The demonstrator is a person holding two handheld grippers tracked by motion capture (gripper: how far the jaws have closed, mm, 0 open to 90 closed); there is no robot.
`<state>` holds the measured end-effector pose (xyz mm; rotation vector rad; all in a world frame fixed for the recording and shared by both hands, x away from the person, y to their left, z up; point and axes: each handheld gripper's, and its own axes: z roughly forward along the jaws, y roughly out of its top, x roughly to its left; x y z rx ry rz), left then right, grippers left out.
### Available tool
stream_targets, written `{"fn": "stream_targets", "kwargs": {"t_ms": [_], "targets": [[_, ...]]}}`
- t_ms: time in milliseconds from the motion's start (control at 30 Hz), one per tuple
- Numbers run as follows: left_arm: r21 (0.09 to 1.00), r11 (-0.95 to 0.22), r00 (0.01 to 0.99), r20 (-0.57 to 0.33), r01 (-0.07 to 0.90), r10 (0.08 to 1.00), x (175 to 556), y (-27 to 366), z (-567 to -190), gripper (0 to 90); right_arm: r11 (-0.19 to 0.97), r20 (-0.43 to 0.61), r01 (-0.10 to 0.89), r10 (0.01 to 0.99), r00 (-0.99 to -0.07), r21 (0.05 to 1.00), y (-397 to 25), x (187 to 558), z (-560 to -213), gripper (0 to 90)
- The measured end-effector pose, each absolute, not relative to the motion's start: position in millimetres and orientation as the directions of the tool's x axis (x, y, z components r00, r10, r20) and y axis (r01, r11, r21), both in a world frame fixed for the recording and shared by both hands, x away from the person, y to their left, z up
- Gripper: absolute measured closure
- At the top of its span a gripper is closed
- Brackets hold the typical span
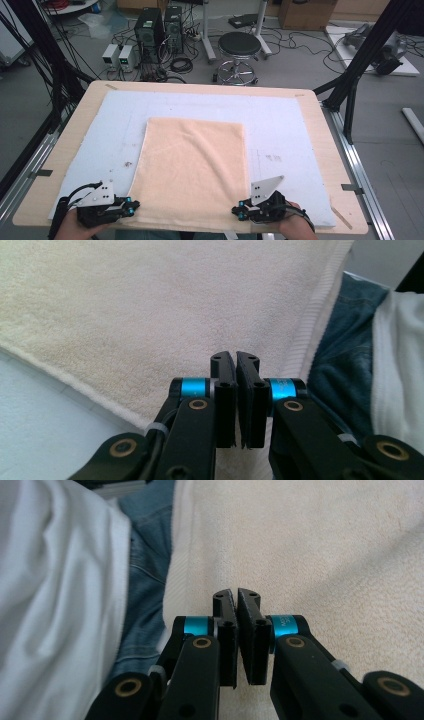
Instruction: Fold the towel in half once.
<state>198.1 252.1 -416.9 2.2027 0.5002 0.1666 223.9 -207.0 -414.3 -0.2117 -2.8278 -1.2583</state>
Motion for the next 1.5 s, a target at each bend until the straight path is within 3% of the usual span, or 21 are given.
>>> {"fn": "stream_targets", "kwargs": {"t_ms": [133,267,500,1033,1200,1500], "targets": [[0.772,-0.554,0.905,-0.063,0.311,0.42,199.5,253.2,-420.6,76.1,0.67,0.145,0.187,0.118,-0.982,0.719,-204.9,225.6,-419.4,72.7],[0.787,-0.528,0.892,-0.061,0.319,0.447,208.4,256.1,-418.1,66.4,0.64,0.117,0.213,0.189,-0.975,0.739,-208.2,236.6,-416.9,59.5],[0.816,-0.473,0.865,-0.064,0.333,0.498,237.7,253.5,-412.6,57.6,0.585,0.069,0.28,0.356,-0.932,0.761,-215.7,277.9,-407.2,52.4],[0.836,-0.39,0.797,-0.09,0.386,0.597,308.1,234.3,-414.4,53.3,0.515,-0.003,0.394,0.61,-0.792,0.761,-222.6,373.4,-412.6,53.7],[0.829,-0.362,0.713,-0.062,0.426,0.699,344.1,233.8,-417.2,53.9,0.491,-0.019,0.41,0.658,-0.753,0.769,-220.9,405.5,-411.5,50.1],[0.786,-0.258,0.561,-0.132,0.561,0.817,389.9,240.6,-441.7,49.5,0.505,-0.005,0.486,0.697,-0.717,0.714,-214.3,446.6,-429.4,47.2]]}}
